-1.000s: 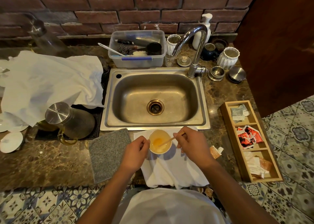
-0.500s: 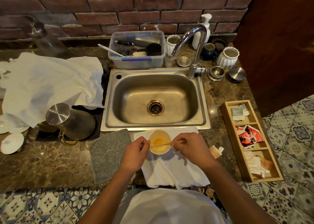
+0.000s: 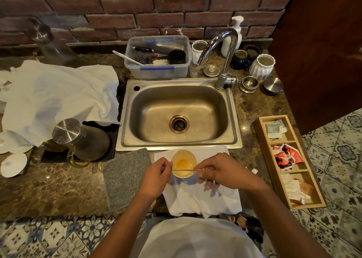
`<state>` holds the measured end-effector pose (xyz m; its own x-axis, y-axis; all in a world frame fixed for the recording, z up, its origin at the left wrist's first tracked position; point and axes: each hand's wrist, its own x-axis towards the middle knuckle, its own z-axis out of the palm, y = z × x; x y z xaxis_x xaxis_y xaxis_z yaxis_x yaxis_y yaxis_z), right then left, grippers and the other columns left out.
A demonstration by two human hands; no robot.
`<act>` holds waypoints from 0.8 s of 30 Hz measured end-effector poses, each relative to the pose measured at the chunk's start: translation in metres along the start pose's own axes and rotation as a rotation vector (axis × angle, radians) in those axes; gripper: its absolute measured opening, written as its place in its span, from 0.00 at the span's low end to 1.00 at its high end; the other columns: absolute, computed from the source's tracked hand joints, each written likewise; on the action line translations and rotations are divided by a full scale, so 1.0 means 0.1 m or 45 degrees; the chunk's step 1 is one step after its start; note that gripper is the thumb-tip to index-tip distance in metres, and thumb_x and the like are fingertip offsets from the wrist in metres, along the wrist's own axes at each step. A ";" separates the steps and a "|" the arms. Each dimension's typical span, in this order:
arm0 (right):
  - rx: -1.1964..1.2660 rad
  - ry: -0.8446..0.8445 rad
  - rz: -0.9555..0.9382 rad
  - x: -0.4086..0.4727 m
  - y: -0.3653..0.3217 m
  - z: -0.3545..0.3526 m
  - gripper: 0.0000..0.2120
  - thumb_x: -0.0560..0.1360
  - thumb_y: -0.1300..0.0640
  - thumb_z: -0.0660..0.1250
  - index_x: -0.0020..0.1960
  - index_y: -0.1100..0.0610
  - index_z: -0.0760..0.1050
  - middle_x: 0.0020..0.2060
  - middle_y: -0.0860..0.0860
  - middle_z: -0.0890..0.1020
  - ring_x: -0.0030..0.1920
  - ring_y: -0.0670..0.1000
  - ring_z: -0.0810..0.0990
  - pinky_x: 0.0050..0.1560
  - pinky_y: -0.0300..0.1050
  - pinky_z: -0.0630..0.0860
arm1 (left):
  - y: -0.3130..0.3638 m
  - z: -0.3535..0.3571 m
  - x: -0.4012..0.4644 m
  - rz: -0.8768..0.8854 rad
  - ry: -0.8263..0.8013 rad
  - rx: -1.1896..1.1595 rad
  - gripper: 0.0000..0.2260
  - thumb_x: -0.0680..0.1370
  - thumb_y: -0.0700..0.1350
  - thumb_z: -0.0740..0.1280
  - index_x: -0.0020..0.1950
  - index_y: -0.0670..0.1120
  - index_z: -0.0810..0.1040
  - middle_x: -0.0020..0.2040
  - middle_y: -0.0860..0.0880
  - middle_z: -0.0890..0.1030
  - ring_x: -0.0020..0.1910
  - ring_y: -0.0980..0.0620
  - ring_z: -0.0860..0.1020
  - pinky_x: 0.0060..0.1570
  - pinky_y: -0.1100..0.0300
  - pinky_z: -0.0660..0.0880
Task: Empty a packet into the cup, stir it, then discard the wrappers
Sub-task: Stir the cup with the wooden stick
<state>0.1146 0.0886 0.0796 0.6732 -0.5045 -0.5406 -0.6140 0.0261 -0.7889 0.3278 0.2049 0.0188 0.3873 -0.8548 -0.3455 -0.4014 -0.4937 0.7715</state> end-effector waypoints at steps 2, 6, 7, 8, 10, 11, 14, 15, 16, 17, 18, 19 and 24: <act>0.068 0.099 -0.011 0.01 0.01 0.00 0.06 0.77 0.59 0.73 0.53 0.56 0.86 0.38 0.52 0.89 0.36 0.52 0.88 0.34 0.40 0.82 | -0.01 0.00 0.00 -0.001 0.005 -0.003 0.15 0.84 0.48 0.63 0.40 0.42 0.76 0.34 0.40 0.81 0.35 0.39 0.79 0.40 0.41 0.77; 0.071 0.355 -0.080 0.05 0.06 0.00 0.03 0.74 0.55 0.77 0.42 0.54 0.86 0.32 0.48 0.87 0.32 0.51 0.87 0.31 0.35 0.77 | -0.03 0.01 -0.01 0.001 0.005 -0.005 0.15 0.84 0.48 0.63 0.40 0.43 0.76 0.33 0.40 0.81 0.32 0.43 0.78 0.39 0.41 0.77; 0.058 0.414 -0.087 0.06 0.07 0.01 0.04 0.74 0.54 0.77 0.41 0.52 0.86 0.31 0.48 0.87 0.31 0.50 0.86 0.31 0.35 0.77 | -0.02 0.01 -0.01 -0.003 0.003 -0.006 0.15 0.84 0.48 0.63 0.40 0.43 0.76 0.34 0.40 0.81 0.33 0.41 0.78 0.39 0.41 0.77; 0.050 0.462 -0.091 0.08 0.09 0.03 0.06 0.73 0.52 0.78 0.40 0.52 0.85 0.30 0.47 0.86 0.30 0.50 0.85 0.31 0.35 0.78 | -0.02 0.01 -0.01 -0.007 0.000 -0.005 0.15 0.84 0.49 0.63 0.40 0.43 0.76 0.34 0.40 0.81 0.34 0.40 0.79 0.39 0.41 0.77; 0.033 0.533 -0.092 0.10 0.12 0.08 0.07 0.72 0.50 0.79 0.38 0.50 0.84 0.30 0.46 0.86 0.29 0.49 0.84 0.32 0.39 0.81 | -0.01 0.01 0.00 -0.014 -0.002 -0.004 0.15 0.84 0.49 0.63 0.41 0.43 0.76 0.34 0.39 0.81 0.32 0.43 0.77 0.39 0.41 0.77; 0.020 0.561 -0.089 0.11 0.13 0.10 0.07 0.72 0.49 0.79 0.38 0.50 0.84 0.29 0.46 0.85 0.28 0.48 0.83 0.33 0.40 0.82 | 0.00 0.00 0.00 -0.016 -0.004 -0.001 0.15 0.84 0.49 0.63 0.41 0.43 0.76 0.34 0.39 0.81 0.32 0.45 0.77 0.39 0.41 0.77; 0.010 0.599 -0.101 0.11 0.15 0.18 0.08 0.71 0.48 0.79 0.37 0.50 0.84 0.29 0.45 0.84 0.27 0.45 0.81 0.33 0.43 0.82 | 0.01 0.00 0.00 -0.017 -0.009 0.003 0.15 0.84 0.49 0.63 0.41 0.43 0.76 0.35 0.39 0.81 0.35 0.39 0.79 0.39 0.41 0.77; 0.025 0.584 -0.105 0.09 0.15 0.21 0.08 0.71 0.48 0.79 0.38 0.50 0.84 0.29 0.45 0.85 0.27 0.45 0.82 0.34 0.46 0.83 | 0.01 0.00 0.00 -0.018 -0.009 0.001 0.15 0.84 0.49 0.63 0.41 0.43 0.77 0.34 0.39 0.81 0.36 0.38 0.80 0.39 0.41 0.77; 0.045 0.556 -0.104 0.08 0.15 0.23 0.08 0.71 0.47 0.79 0.38 0.49 0.84 0.29 0.45 0.85 0.28 0.46 0.83 0.34 0.50 0.85 | 0.01 0.00 0.00 -0.017 -0.009 0.000 0.15 0.84 0.49 0.63 0.41 0.43 0.77 0.34 0.39 0.81 0.35 0.38 0.79 0.39 0.41 0.77; 0.067 0.518 -0.098 0.05 0.15 0.25 0.07 0.72 0.47 0.77 0.39 0.49 0.85 0.30 0.45 0.86 0.28 0.47 0.83 0.33 0.54 0.85 | 0.01 0.00 0.00 -0.016 -0.008 0.003 0.15 0.84 0.49 0.63 0.41 0.43 0.77 0.34 0.40 0.81 0.33 0.41 0.78 0.39 0.41 0.77; 0.083 0.471 -0.086 0.04 0.16 0.27 0.06 0.73 0.47 0.76 0.40 0.49 0.85 0.31 0.46 0.86 0.29 0.48 0.84 0.31 0.58 0.85 | 0.01 0.00 0.00 -0.016 -0.007 0.009 0.15 0.84 0.49 0.63 0.41 0.44 0.77 0.34 0.40 0.81 0.32 0.45 0.77 0.39 0.42 0.77; 0.087 0.416 -0.068 0.02 0.18 0.27 0.06 0.74 0.48 0.74 0.42 0.48 0.85 0.32 0.46 0.87 0.29 0.49 0.85 0.30 0.60 0.84 | 0.01 0.00 0.00 -0.017 -0.006 0.014 0.15 0.84 0.50 0.63 0.41 0.44 0.77 0.35 0.40 0.81 0.32 0.48 0.76 0.39 0.42 0.77; -0.015 0.259 -0.029 -0.03 0.22 0.20 0.07 0.80 0.56 0.68 0.49 0.50 0.86 0.37 0.45 0.87 0.32 0.48 0.87 0.35 0.62 0.85 | 0.00 -0.01 0.01 -0.022 -0.008 0.019 0.15 0.84 0.50 0.63 0.40 0.44 0.76 0.35 0.40 0.81 0.32 0.51 0.75 0.39 0.43 0.77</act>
<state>0.1068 0.1084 0.0579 0.5905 -0.6691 -0.4512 -0.6050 0.0029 -0.7962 0.3287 0.2041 0.0188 0.3892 -0.8471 -0.3619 -0.4074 -0.5106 0.7572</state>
